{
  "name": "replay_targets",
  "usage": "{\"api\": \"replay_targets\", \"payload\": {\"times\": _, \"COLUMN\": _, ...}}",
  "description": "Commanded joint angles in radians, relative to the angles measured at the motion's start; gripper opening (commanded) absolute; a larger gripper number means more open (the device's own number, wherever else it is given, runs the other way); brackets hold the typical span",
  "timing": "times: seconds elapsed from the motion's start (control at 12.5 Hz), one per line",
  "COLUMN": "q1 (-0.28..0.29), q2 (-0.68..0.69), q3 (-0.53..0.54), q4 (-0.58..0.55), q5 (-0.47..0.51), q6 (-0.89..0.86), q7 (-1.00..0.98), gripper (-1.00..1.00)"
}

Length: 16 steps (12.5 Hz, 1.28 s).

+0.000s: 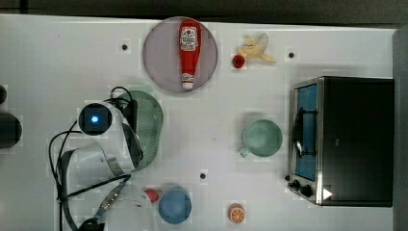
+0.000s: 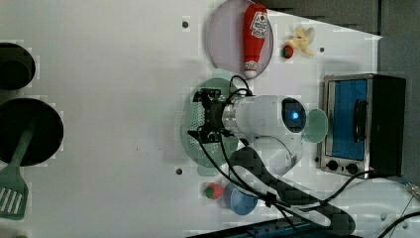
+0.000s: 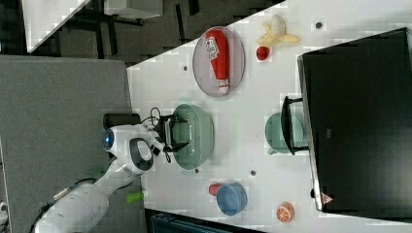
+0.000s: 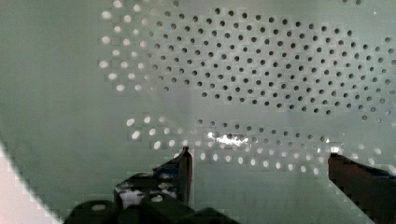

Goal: Drag strainer right to left.

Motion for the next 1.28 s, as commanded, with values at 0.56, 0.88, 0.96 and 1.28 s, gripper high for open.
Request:
{"api": "replay_targets", "payload": {"times": 0.56, "q1": 0.116, "q2": 0.091, "q3": 0.023, "q4": 0.147, "q5": 0.0, "q6": -0.031, "q7": 0.15, "gripper": 1.0}}
{"api": "replay_targets", "payload": {"times": 0.88, "q1": 0.16, "q2": 0.117, "q3": 0.023, "q4": 0.2, "q5": 0.0, "q6": -0.031, "q7": 0.24, "gripper": 1.0}}
{"api": "replay_targets", "payload": {"times": 0.96, "q1": 0.169, "q2": 0.127, "q3": 0.023, "q4": 0.212, "q5": 0.0, "q6": -0.032, "q7": 0.241, "gripper": 1.0}}
{"api": "replay_targets", "payload": {"times": 1.28, "q1": 0.197, "q2": 0.158, "q3": 0.022, "q4": 0.253, "q5": 0.0, "q6": -0.032, "q7": 0.242, "gripper": 1.0}}
